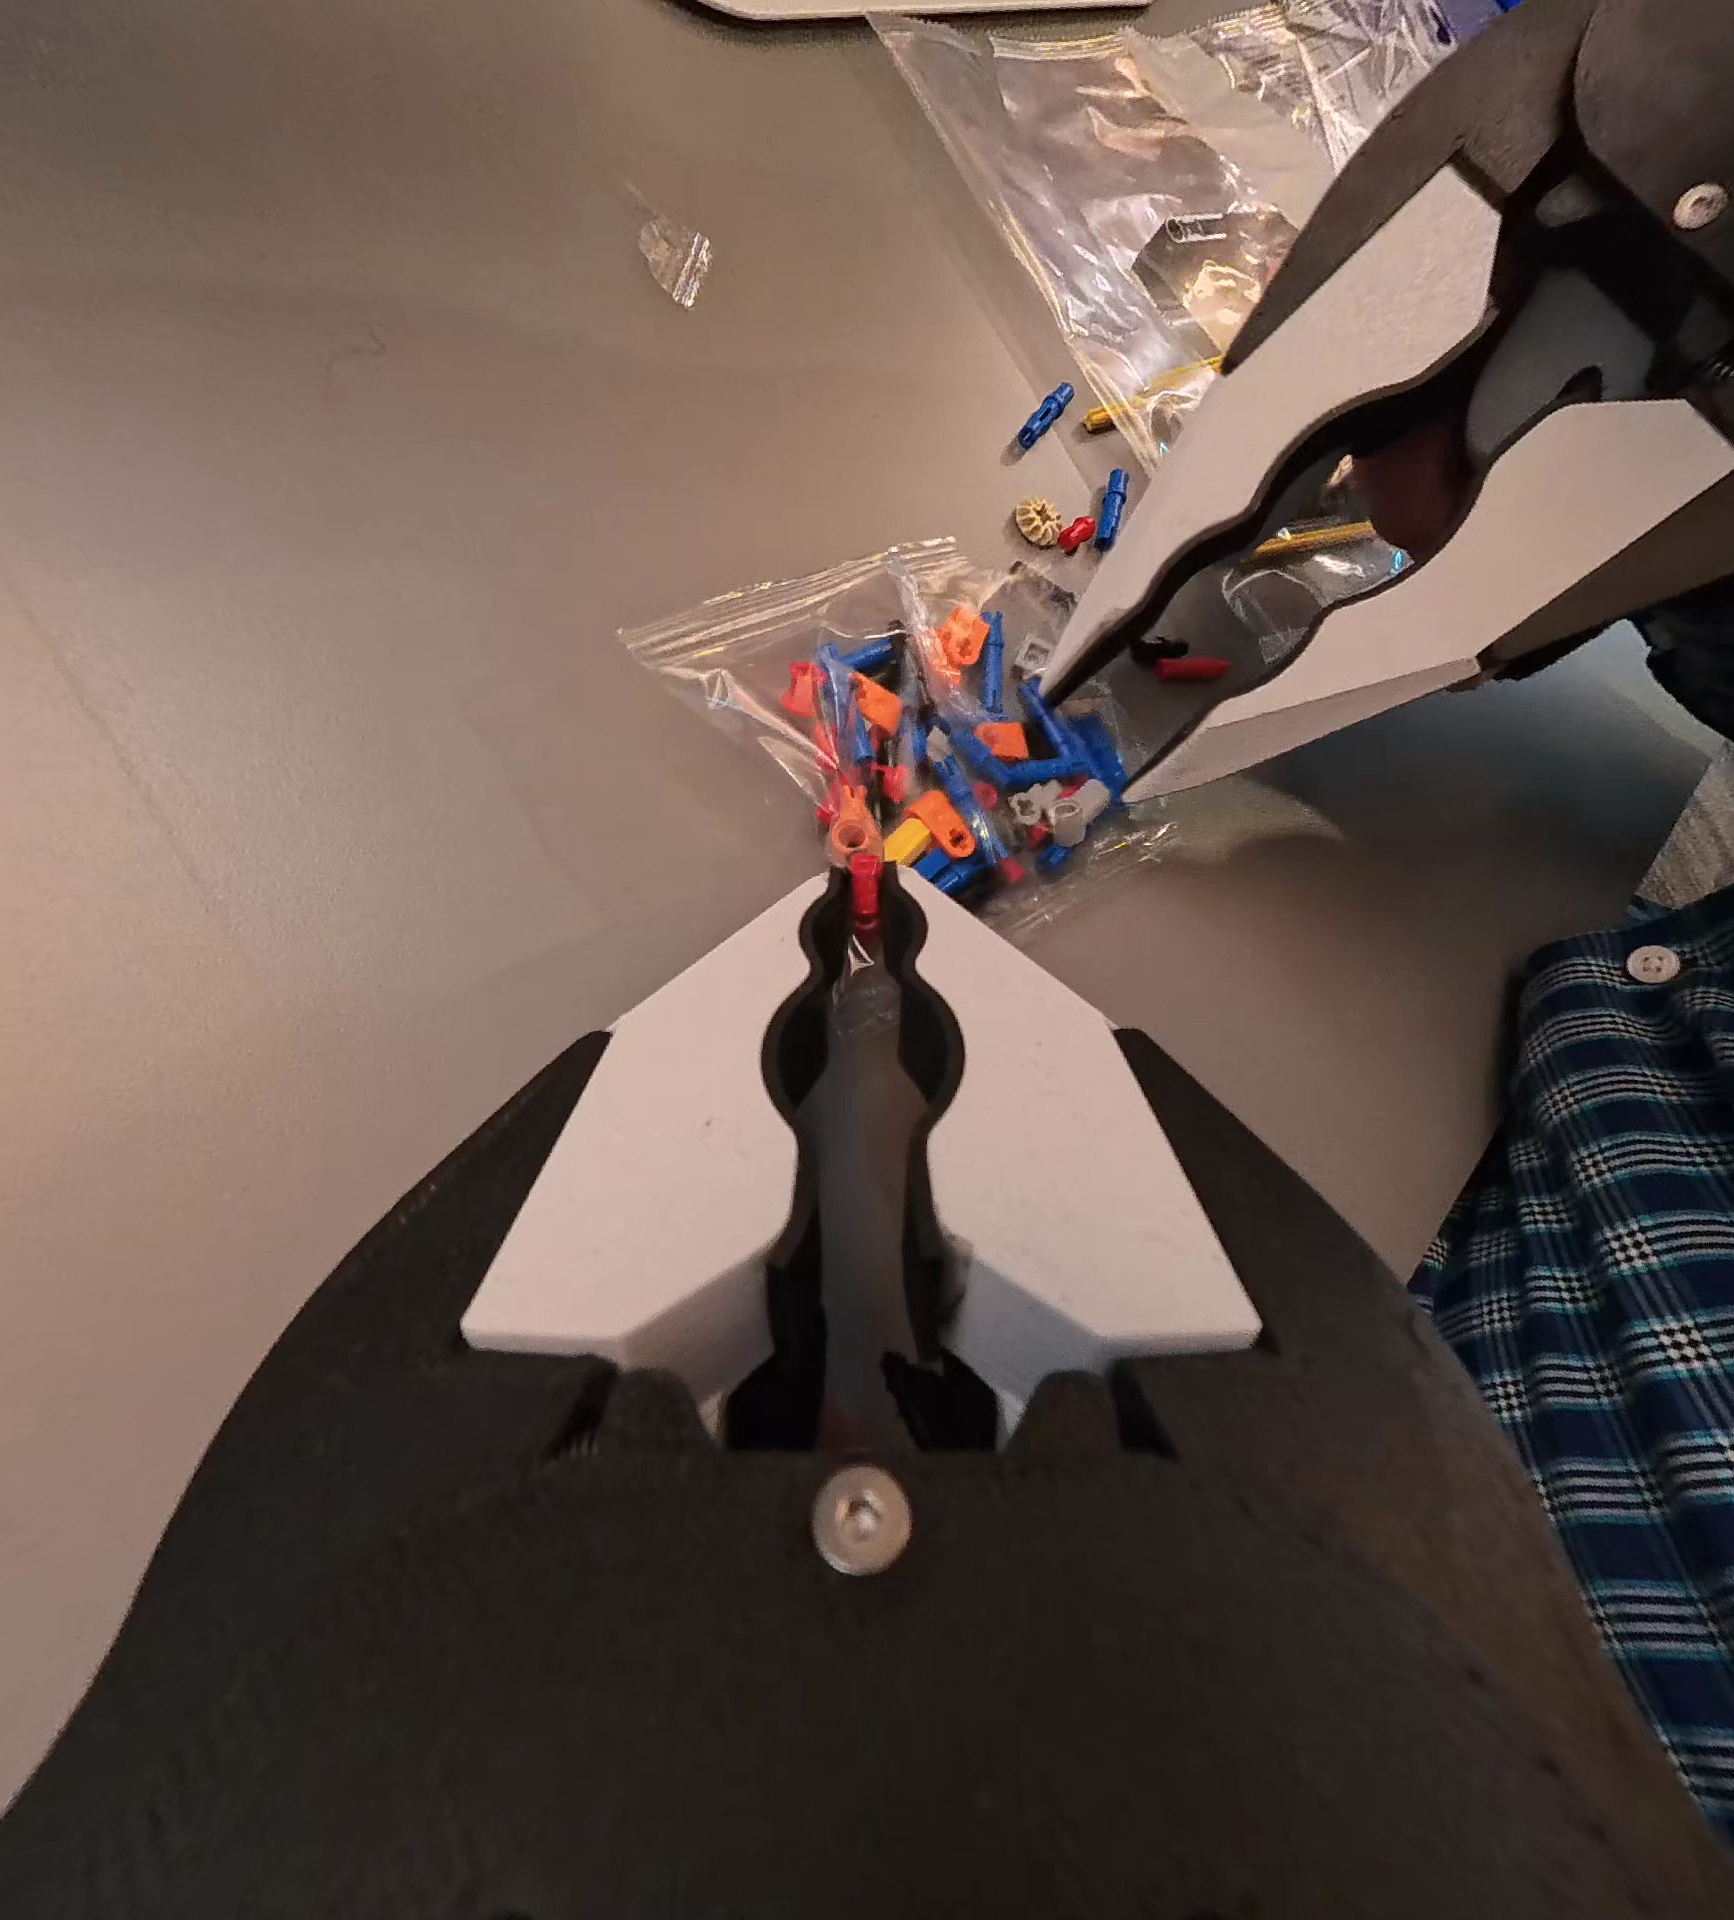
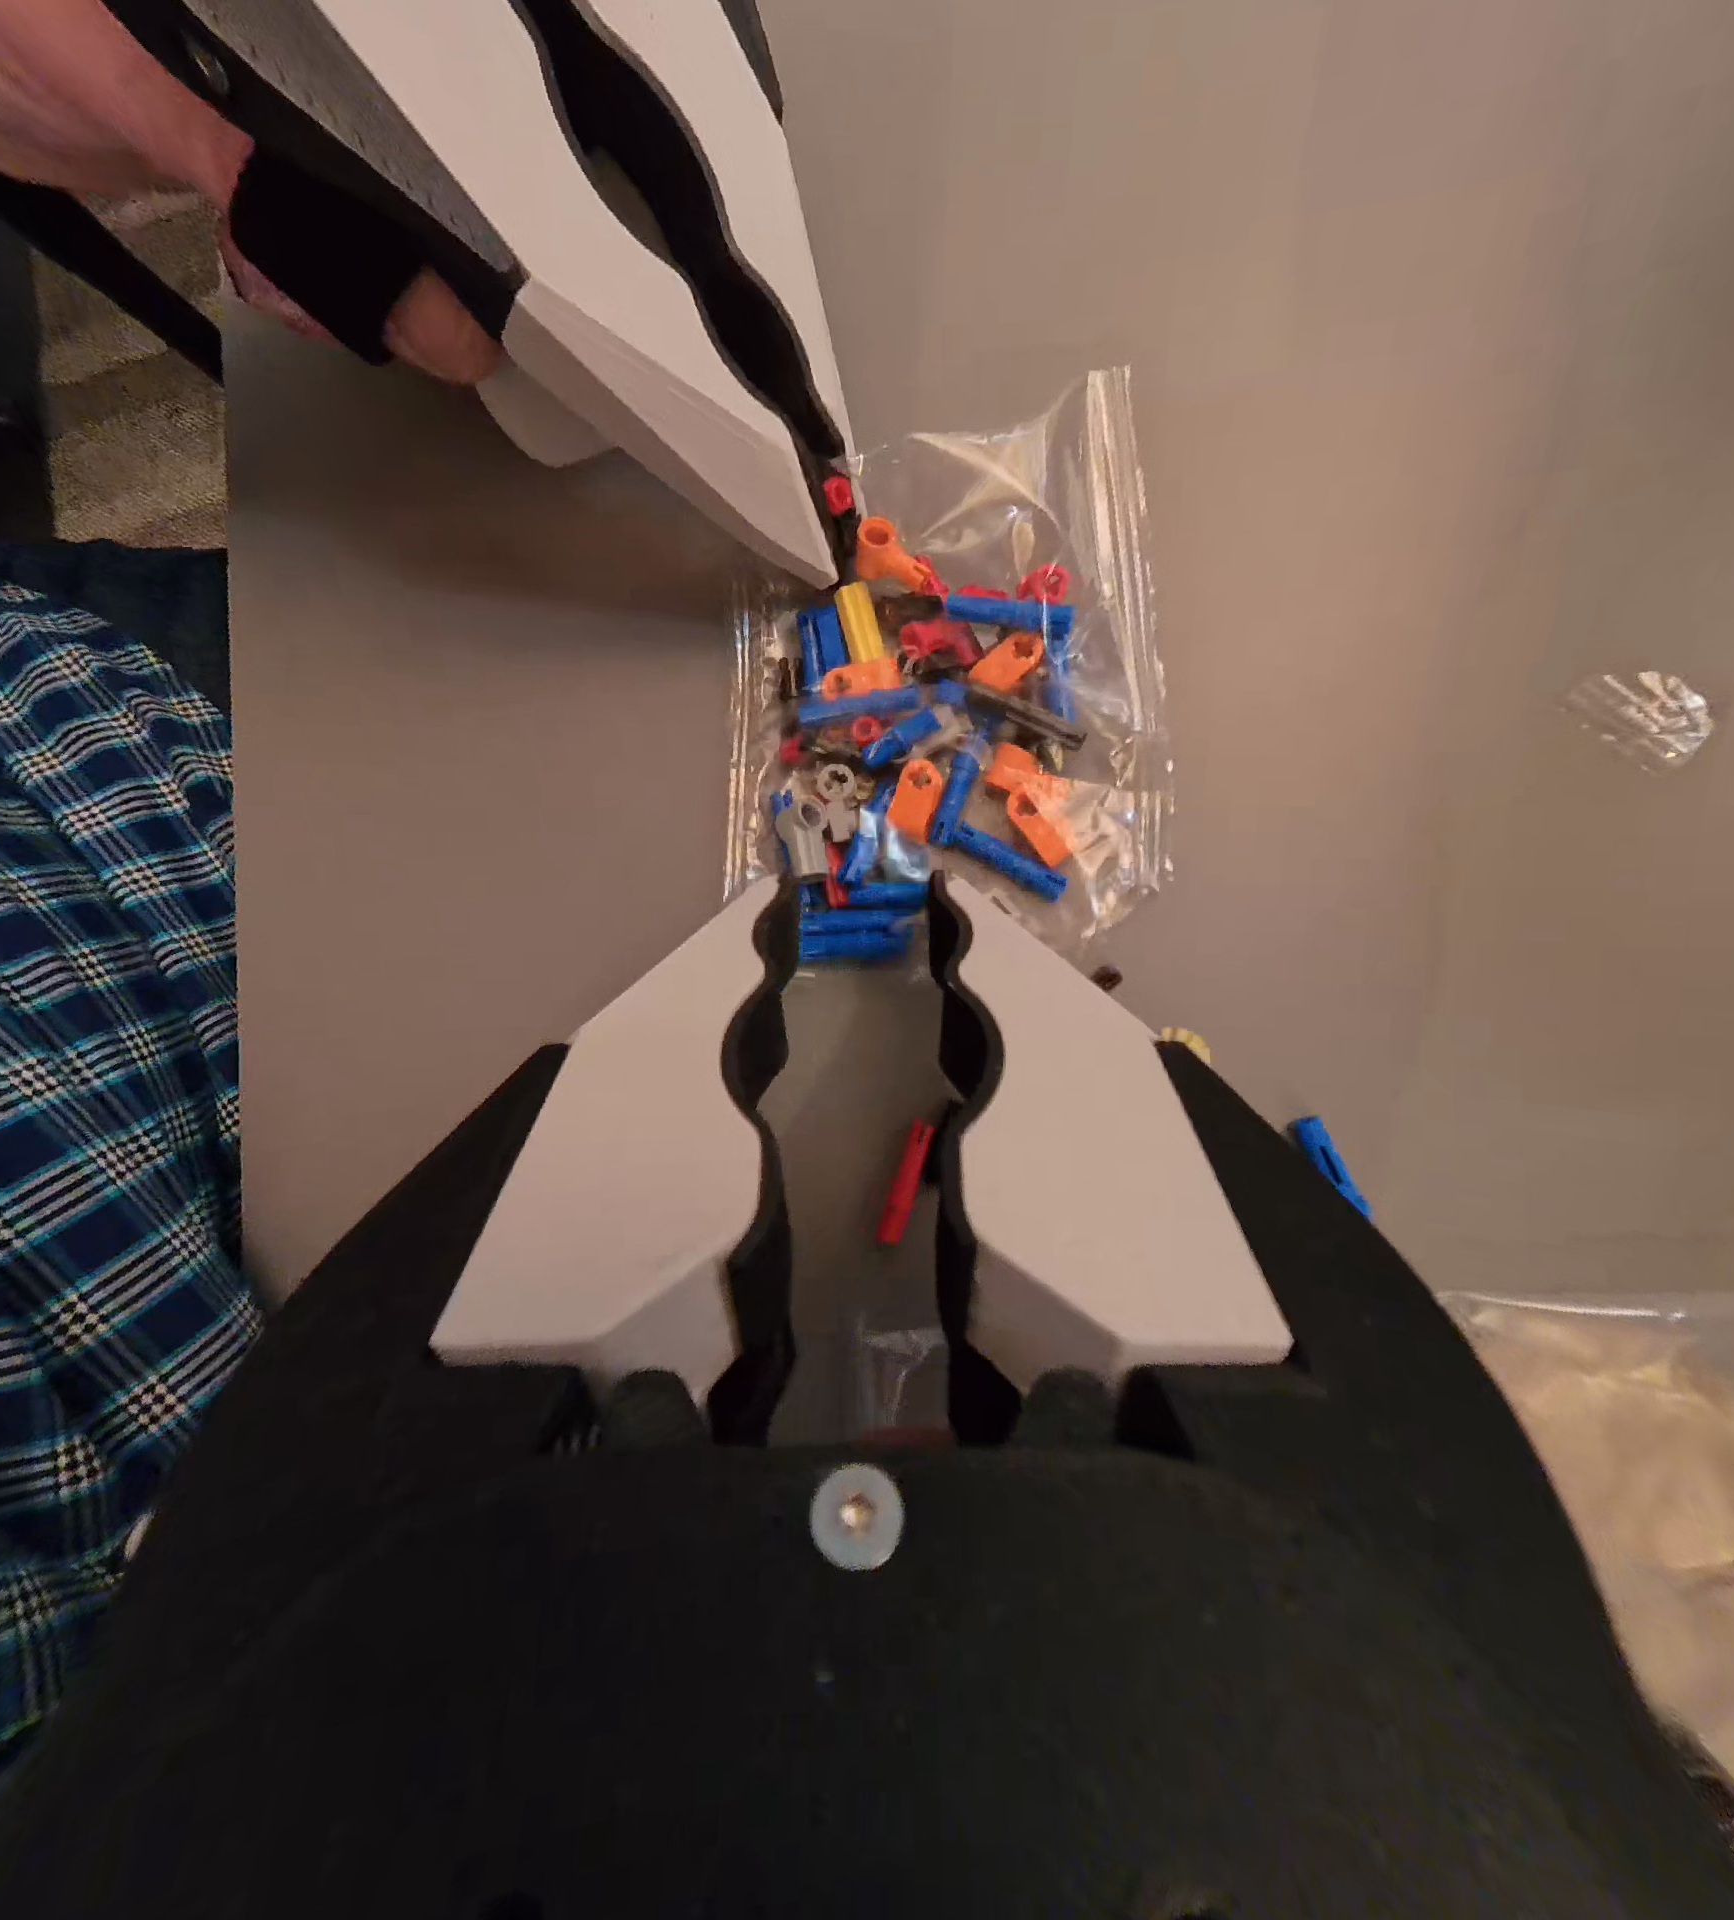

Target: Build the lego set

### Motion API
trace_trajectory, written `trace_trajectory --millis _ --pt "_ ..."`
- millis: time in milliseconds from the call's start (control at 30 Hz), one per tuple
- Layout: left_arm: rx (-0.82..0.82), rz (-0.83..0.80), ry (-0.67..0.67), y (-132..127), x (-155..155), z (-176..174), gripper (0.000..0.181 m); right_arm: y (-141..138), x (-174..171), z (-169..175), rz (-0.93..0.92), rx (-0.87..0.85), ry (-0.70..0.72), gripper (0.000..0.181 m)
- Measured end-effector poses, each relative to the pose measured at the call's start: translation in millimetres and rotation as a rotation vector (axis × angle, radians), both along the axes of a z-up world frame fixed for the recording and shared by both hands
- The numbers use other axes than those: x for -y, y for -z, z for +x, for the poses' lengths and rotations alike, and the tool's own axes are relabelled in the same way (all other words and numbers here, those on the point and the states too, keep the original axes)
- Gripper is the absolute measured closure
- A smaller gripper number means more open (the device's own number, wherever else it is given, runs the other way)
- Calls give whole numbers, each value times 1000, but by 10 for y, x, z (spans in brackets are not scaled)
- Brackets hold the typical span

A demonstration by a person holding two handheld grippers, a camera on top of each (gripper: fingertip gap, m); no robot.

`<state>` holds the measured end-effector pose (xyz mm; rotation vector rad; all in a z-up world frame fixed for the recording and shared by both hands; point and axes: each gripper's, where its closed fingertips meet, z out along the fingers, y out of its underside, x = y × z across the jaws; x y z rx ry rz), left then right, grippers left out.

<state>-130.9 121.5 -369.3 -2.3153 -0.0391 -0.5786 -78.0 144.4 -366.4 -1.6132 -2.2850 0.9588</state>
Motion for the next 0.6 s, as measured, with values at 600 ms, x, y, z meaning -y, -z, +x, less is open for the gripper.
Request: trace_trajectory --millis 600 --pt "3 -1 1 -4 2 14 178 -83 -122 118 -12 -15 40 156"
